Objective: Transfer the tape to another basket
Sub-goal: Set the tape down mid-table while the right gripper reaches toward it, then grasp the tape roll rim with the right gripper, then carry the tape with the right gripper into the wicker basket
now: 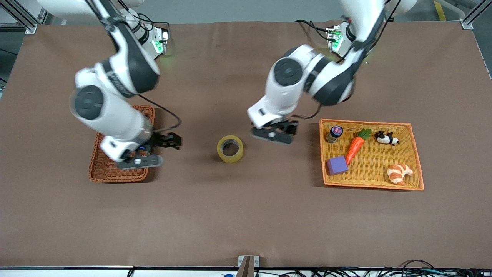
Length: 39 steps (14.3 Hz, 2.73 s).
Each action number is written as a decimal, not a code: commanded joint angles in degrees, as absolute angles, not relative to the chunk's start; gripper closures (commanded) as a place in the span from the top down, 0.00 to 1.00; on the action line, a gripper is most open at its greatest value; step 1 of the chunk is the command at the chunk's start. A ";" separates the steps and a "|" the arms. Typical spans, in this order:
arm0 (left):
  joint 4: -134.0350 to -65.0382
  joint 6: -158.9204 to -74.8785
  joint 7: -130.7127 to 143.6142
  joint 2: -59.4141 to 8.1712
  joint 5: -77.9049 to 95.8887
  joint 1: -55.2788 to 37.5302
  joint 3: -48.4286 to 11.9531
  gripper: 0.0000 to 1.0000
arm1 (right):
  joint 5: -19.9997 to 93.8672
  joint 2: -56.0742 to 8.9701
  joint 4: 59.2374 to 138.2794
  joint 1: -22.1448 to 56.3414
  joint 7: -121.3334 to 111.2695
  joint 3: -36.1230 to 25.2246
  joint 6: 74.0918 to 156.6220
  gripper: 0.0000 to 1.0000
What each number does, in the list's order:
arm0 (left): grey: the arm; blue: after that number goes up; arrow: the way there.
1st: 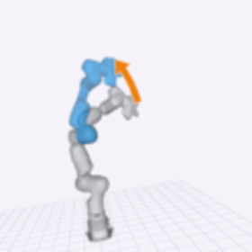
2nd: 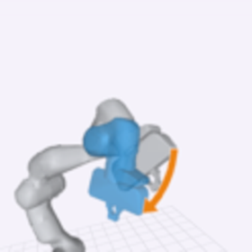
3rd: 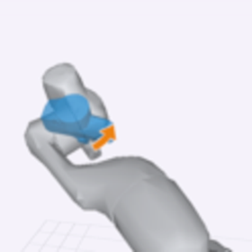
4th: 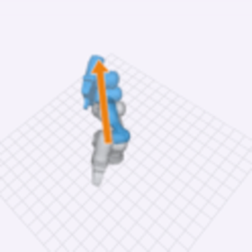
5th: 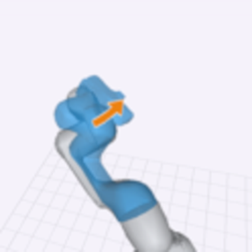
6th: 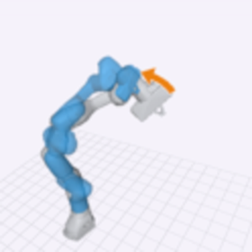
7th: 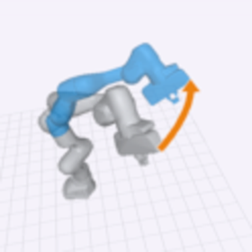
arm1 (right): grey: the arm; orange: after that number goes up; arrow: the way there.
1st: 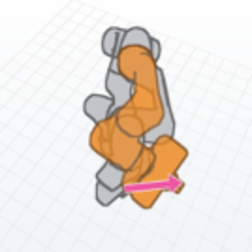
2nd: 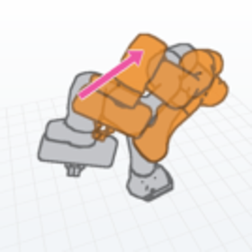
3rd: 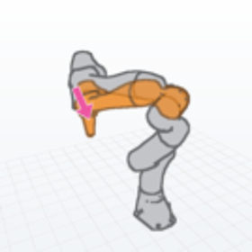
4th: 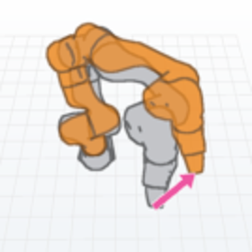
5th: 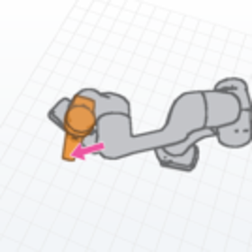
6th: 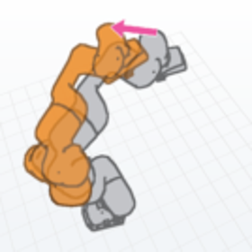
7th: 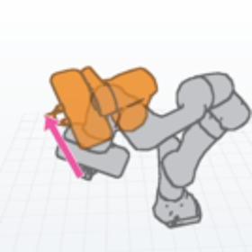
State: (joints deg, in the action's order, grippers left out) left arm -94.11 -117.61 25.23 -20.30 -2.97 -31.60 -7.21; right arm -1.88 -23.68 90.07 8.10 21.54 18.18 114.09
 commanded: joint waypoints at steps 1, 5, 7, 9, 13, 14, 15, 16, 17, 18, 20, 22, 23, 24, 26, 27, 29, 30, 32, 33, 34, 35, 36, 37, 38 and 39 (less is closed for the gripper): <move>-106.06 -118.30 24.09 -6.63 -3.78 -25.68 -7.82 1.00 | -7.54 -28.89 91.23 9.93 29.94 22.40 119.52 1.00; -109.95 -116.30 18.29 4.28 -3.69 -17.95 -7.82 1.00 | -13.01 -36.72 91.23 12.21 35.68 25.58 126.63 1.00; -109.60 -113.74 17.06 7.11 -3.60 -14.69 -7.73 1.00 | -13.88 -38.49 91.41 13.88 35.68 25.49 128.58 1.00; -108.99 -111.20 14.69 9.04 -3.43 -12.05 -7.56 1.00 | -17.65 -39.37 92.10 13.97 35.77 25.49 128.85 1.00; -103.37 -103.37 6.43 8.70 -2.99 -6.52 -7.12 1.00 | -21.96 -39.99 98.51 14.50 39.19 25.49 138.49 1.00; -102.49 -102.84 5.98 8.53 -2.99 -5.11 -7.12 1.00 | -23.28 -40.16 99.13 14.33 39.29 25.49 139.12 1.00; -101.35 -102.66 5.98 8.26 -2.90 -3.53 -7.12 1.00 | -23.90 -40.25 99.23 14.33 39.29 25.49 139.22 1.00; -100.47 -102.66 5.98 7.91 -2.90 -2.91 -7.12 1.00 | -24.08 -40.51 99.32 14.50 39.29 25.49 139.22 1.00; -99.15 -102.66 5.98 6.87 -2.90 -2.29 -7.12 1.00 | -24.52 -40.87 99.32 14.50 39.29 25.49 139.31 1.00; -97.84 -102.66 6.06 5.90 -2.81 -1.68 -7.12 1.00 | -24.96 -41.22 99.32 14.50 39.29 25.58 139.31 1.00; -95.63 -101.61 6.15 3.79 -1.68 -1.58 -7.03 1.00 | -27.06 -42.09 99.23 14.50 39.29 25.49 139.57 1.00; -93.52 -98.80 6.06 2.20 -0.36 -1.06 -7.03 1.00 | -29.00 -42.98 99.14 14.33 39.20 25.49 140.45 0.95; -93.69 -98.53 6.33 2.11 -0.35 -1.14 -7.03 1.00 | -29.44 -42.98 99.23 14.24 39.20 25.49 140.54 0.92; -93.78 -98.53 6.85 1.59 -0.26 -1.06 -7.03 1.00 | -29.79 -42.98 99.23 14.41 39.20 25.49 140.45 0.85; -93.95 -98.44 6.59 0.97 0.70 -0.88 -6.94 1.00 | -30.06 -42.98 99.14 14.15 39.02 25.58 140.01 0.61; -93.96 -98.44 6.42 0.44 1.31 -0.79 -6.94 1.00 | -30.06 -42.89 99.14 13.89 38.85 25.58 139.84 0.55; -94.39 -98.44 6.33 0.35 1.49 -0.18 -7.03 1.00 | -30.06 -42.72 99.05 13.80 39.02 25.58 139.75 0.36; -94.57 -98.44 6.24 0.35 1.93 -0.18 -7.03 1.00 | -29.88 -42.71 99.05 13.80 39.28 25.66 139.75 0.26; -94.83 -98.52 6.24 0.35 2.20 -0.18 -7.03 1.00 | -29.62 -42.54 98.62 13.54 43.92 26.19 139.57 0.01; -94.83 -98.61 6.24 0.35 2.20 -0.18 -6.94 1.00 | -29.71 -42.37 98.18 13.10 44.47 26.37 138.09 0.00; -94.83 -98.79 6.41 0.26 2.20 -0.26 -7.03 1.00 | -29.53 -42.28 97.39 11.96 44.47 27.32 136.08 0.00; -94.75 -98.79 6.76 0.18 2.20 -0.26 -7.03 1.00 | -29.36 -41.75 96.77 9.43 44.65 29.94 133.97 0.00; -94.75 -98.79 6.85 -0.09 2.20 -0.26 -7.03 1.00 | -29.27 -40.18 96.77 6.79 44.65 32.23 131.94 0.00; -94.66 -98.79 6.94 -0.09 2.20 -0.26 -7.03 1.00 | -28.22 -37.21 96.85 4.94 44.47 32.95 129.23 0.00; -94.66 -98.79 7.03 -0.09 2.20 -0.26 -7.03 1.00 | -25.25 -34.57 96.86 4.14 43.78 32.70 127.37 0.00; -94.66 -98.79 7.12 -0.09 2.20 -0.26 -7.03 1.00 | -21.66 -31.76 96.86 3.52 41.25 31.30 126.74 0.00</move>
State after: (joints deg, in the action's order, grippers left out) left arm -95.70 -99.76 6.75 0.24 1.26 -0.68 -6.75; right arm -26.53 -39.20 94.72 6.56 43.30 30.92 129.47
